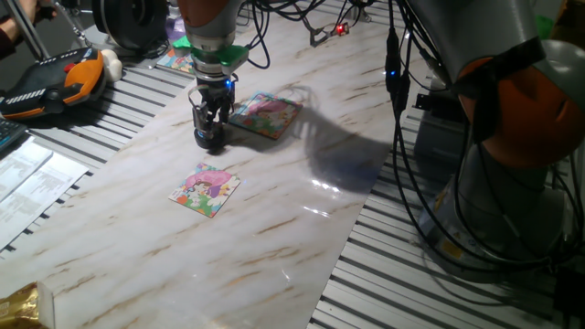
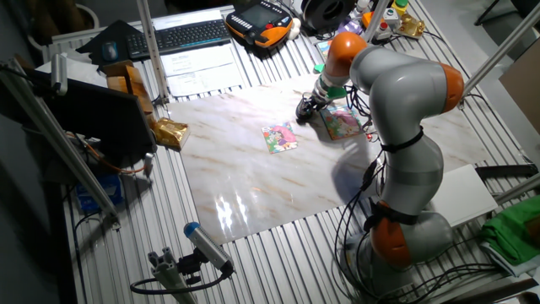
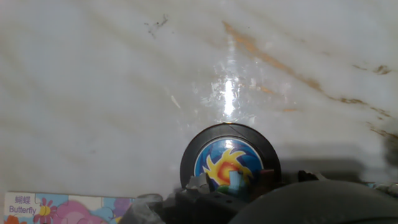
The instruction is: Assemble one piece of a puzzle
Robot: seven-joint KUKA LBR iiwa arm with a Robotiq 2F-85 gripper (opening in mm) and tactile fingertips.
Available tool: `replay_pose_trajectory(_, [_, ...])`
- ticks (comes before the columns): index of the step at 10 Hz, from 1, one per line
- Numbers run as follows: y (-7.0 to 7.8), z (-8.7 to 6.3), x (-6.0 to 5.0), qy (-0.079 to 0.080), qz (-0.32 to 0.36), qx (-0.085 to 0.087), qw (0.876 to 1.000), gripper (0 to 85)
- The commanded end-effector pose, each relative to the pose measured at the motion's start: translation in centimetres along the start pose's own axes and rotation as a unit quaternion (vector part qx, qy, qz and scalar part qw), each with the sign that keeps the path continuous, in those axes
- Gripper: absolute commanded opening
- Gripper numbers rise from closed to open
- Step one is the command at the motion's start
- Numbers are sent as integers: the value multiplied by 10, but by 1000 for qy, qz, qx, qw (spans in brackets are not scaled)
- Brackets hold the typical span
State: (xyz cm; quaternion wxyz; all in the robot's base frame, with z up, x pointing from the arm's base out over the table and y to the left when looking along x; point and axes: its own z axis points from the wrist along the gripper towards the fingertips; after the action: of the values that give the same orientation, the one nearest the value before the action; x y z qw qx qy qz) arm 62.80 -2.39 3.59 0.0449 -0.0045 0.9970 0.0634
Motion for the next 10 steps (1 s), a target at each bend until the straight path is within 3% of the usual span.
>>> replay_pose_trajectory(1, [0,-1,0,0,0,0,1000,690])
replay_pose_trajectory(10, [1,-2,-1,-3,-5,2,1000,663])
